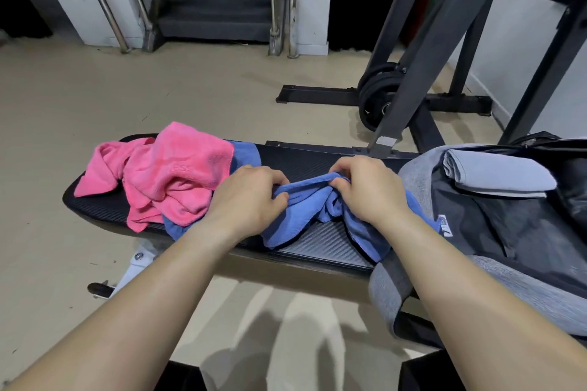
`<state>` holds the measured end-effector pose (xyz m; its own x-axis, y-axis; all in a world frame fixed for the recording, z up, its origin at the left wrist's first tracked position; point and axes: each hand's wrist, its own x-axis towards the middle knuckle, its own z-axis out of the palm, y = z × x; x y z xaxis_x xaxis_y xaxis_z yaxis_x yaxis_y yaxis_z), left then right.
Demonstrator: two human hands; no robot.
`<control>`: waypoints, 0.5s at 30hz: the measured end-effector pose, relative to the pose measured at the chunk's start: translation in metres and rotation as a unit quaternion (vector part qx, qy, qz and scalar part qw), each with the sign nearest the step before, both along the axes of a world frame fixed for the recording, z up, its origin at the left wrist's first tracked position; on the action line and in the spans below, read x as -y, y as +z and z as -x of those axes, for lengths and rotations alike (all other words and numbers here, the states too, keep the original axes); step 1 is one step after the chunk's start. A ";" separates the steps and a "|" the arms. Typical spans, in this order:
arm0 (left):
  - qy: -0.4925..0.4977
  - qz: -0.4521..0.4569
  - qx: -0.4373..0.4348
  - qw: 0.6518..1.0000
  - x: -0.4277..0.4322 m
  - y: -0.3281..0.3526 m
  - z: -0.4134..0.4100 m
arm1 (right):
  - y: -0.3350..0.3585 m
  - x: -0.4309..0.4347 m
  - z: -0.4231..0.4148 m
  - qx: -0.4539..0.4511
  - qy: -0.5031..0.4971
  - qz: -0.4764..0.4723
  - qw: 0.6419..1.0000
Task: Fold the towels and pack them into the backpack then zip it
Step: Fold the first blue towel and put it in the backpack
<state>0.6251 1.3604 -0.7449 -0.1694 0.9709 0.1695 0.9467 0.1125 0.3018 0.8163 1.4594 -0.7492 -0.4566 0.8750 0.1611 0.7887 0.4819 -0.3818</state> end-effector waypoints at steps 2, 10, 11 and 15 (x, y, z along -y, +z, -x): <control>0.018 -0.004 -0.005 1.000 -0.001 0.004 0.004 | 0.003 -0.001 -0.002 0.004 -0.022 -0.008 1.000; 0.036 -0.017 0.100 0.994 0.004 0.014 0.015 | 0.012 -0.006 -0.015 0.040 -0.040 0.028 0.998; 0.029 -0.023 0.111 0.993 0.004 0.015 0.012 | 0.017 -0.003 -0.015 0.018 -0.001 0.048 0.999; -0.017 -0.037 0.107 0.993 0.005 0.014 -0.008 | 0.026 0.016 -0.002 -0.063 0.136 0.108 0.983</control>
